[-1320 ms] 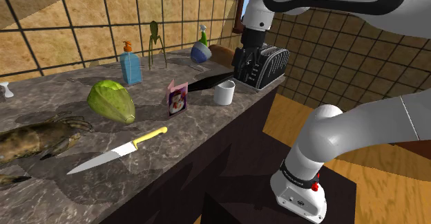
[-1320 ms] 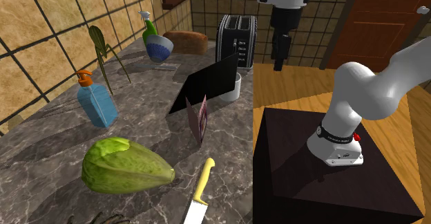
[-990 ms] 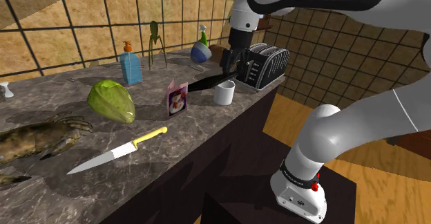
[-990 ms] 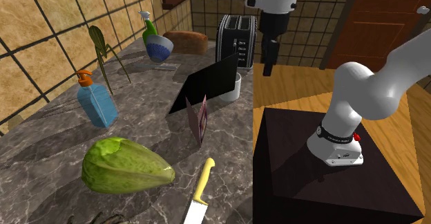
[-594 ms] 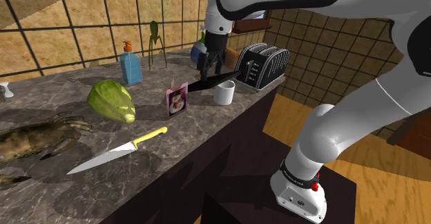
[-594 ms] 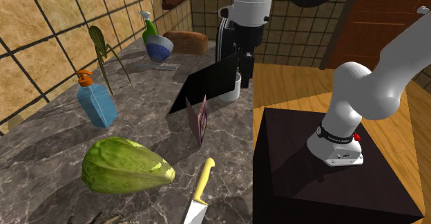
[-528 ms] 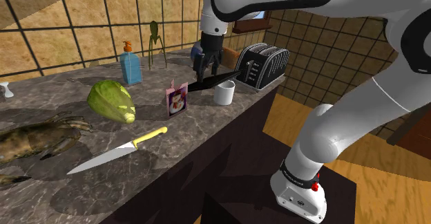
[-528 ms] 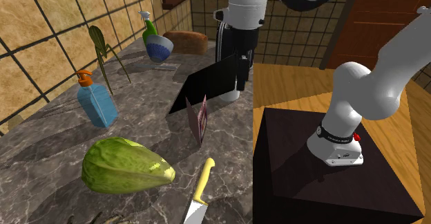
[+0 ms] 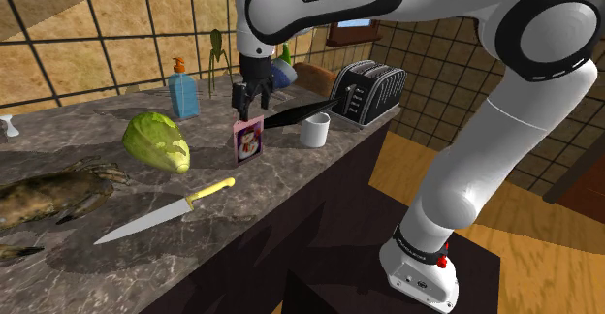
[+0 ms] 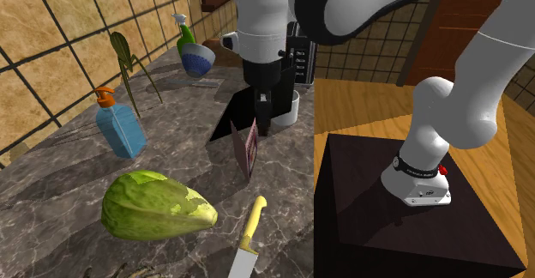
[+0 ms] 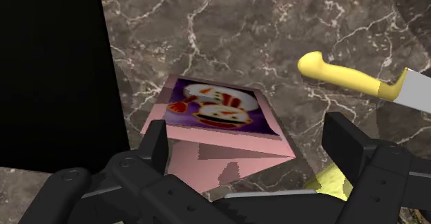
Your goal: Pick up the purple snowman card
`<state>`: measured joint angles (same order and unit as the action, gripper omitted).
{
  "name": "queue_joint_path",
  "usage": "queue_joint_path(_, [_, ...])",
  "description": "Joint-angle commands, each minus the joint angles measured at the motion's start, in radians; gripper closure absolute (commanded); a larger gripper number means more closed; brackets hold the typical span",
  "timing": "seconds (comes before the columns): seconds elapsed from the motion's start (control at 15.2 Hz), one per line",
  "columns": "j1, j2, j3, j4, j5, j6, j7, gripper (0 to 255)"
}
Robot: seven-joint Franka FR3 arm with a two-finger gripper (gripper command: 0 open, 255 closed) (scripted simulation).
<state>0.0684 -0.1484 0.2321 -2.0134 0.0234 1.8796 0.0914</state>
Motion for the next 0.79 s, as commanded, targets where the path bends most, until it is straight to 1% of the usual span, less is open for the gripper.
queue_joint_path(0.0, [0.011,0.083,0.021,0.071,-0.029,0.01,0.017,0])
queue_joint_path(0.13, [0.022,0.151,0.036,0.132,-0.057,0.013,0.031,0])
queue_joint_path(0.59, [0.024,0.168,0.035,0.058,-0.063,0.104,0.038,0])
queue_joint_path(0.73, [0.024,0.17,0.035,0.052,-0.064,0.112,0.038,0])
